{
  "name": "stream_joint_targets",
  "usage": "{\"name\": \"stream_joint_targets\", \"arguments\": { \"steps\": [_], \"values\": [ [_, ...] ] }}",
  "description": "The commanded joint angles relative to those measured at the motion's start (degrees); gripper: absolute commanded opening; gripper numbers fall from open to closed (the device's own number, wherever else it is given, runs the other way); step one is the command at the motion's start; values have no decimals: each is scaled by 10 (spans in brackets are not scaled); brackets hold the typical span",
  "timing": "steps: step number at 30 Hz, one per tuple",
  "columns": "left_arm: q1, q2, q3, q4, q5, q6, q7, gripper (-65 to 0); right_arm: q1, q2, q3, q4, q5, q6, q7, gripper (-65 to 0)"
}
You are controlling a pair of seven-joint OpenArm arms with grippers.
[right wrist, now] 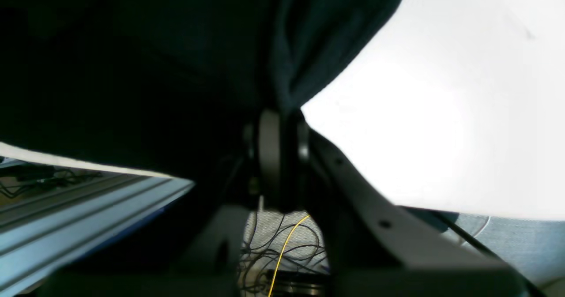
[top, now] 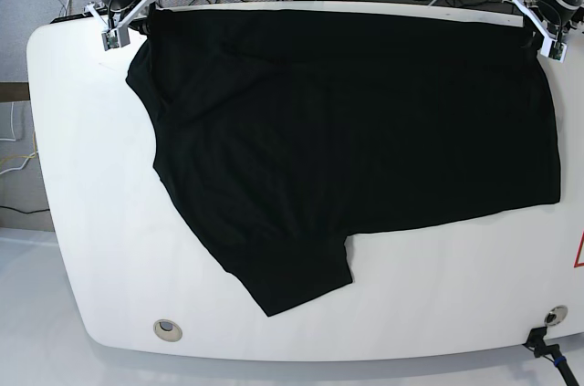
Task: Fold the T-shirt properly
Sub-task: 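Pull the held shirt edge back toward the robot with both grippers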
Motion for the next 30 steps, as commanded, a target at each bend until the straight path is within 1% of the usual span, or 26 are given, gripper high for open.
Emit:
{"name": "stream_joint_targets", "arguments": {
  "steps": [1,2,3,4,7,8,9,11,18,21,30],
  "values": [
    [3,-18,3,-1,23,1,28,-553,-11,1,-3,-4,-26,-3,-41,-650],
    [-2,-19,9,-1,24,1,28,-551,-11,1,-3,-4,-26,-3,-41,-650],
    [-3,-19,10,-1,24,1,28,-530,-11,1,-3,-4,-26,-3,-41,-650],
    [-3,-19,10,0,24,1,28,-490,-11,1,-2,-4,-26,-3,-41,-650],
    [-5,-20,11,1,25,1,28,-320,-14,1,-3,-4,-26,-3,-41,-650],
    [-5,-20,11,2,25,1,28,-283,-17,1,-2,-4,-26,-3,-41,-650],
    [-5,-20,11,2,25,1,28,-264,-19,1,-2,-4,-26,-3,-41,-650],
    [-5,-28,11,2,25,1,28,-261,-23,1,0,-4,-26,-3,-41,-650],
    [-4,-31,9,2,25,1,28,-261,-39,1,1,-4,-25,-3,-41,-650],
    [-4,-47,10,2,25,1,28,-261,-42,1,1,-4,-26,-3,-41,-650],
    [-5,-55,11,2,24,1,28,-261,-43,0,0,-4,-25,-3,-41,-650]
  ]
}}
